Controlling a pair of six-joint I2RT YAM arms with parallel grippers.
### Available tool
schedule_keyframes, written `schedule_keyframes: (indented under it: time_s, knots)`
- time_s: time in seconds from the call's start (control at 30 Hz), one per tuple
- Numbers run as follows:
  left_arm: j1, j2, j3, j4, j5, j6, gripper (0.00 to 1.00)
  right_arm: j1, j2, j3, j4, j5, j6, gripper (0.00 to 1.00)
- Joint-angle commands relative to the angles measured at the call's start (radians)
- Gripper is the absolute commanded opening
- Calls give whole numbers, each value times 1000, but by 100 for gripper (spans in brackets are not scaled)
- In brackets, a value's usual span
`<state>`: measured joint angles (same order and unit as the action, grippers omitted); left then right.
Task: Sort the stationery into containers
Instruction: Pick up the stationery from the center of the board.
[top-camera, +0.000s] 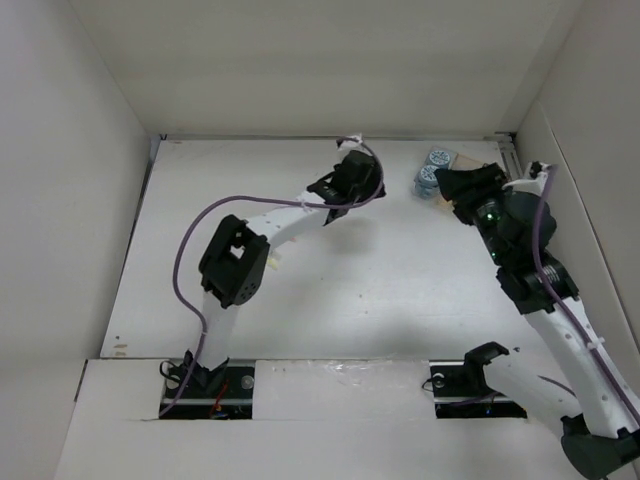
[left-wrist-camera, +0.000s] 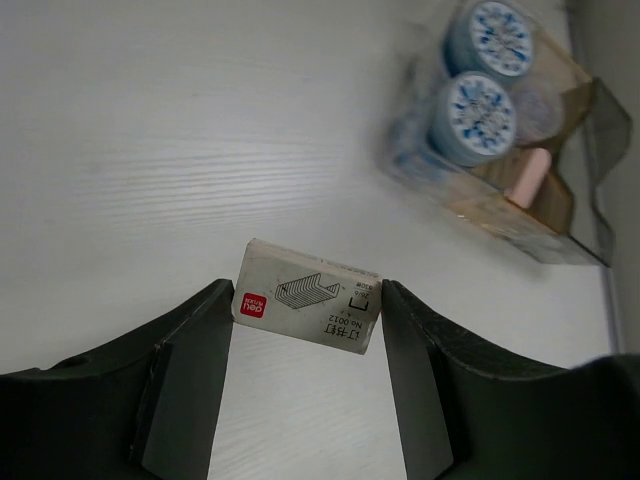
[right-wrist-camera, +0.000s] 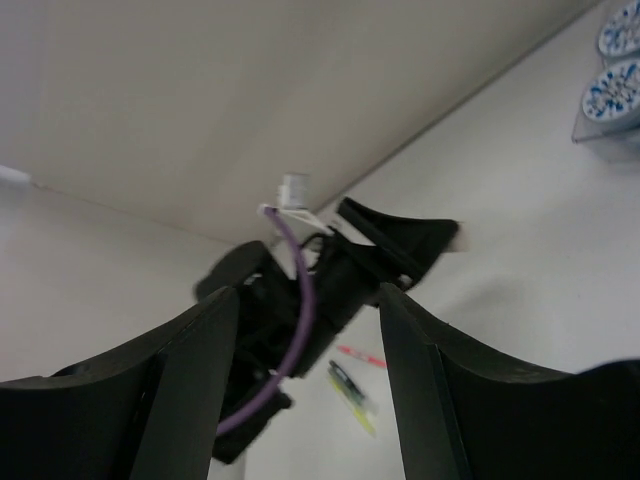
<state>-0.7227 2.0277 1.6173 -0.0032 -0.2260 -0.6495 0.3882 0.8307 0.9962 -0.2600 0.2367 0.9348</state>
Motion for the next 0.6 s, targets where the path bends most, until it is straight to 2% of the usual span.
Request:
schedule_keyframes:
  time_s: [0.0,0.03,0.1,0.17,0.2,0.27,0.3,0.37,0.5,0.57]
  knots:
    - [-27,81,169,60,123,2,44,-35,-31,82,-42,24,-8,64]
    - [-27,112,253,60,145,2,44,-35,-31,96,-53,13,-8,64]
    - [-50,190,323,60,218,2,44,-61,-12,96,-64,13,-8,64]
    - [-50,201,319,98,253,-7,44,-80,19,73,-64,13,-8,63]
    - [-50,168,281,130,276,-19,44,-92,28,59,-64,13,-8,63]
    - [-50,109,120,210,292,-29,44,-144,50,6,-32,-6,-8,57]
    - [-50,48,71,283,318,-29,44,-169,59,-5,-19,-84,-20,55]
    - [-50,-1,-3,318,338,-19,44,-236,100,-16,-10,-172,-21,55]
    - [-50,-125,-189,403,402,51,46,-314,172,-25,25,-376,-39,65]
    - [-50,-196,-233,423,442,137,47,-324,206,-25,37,-492,-39,74]
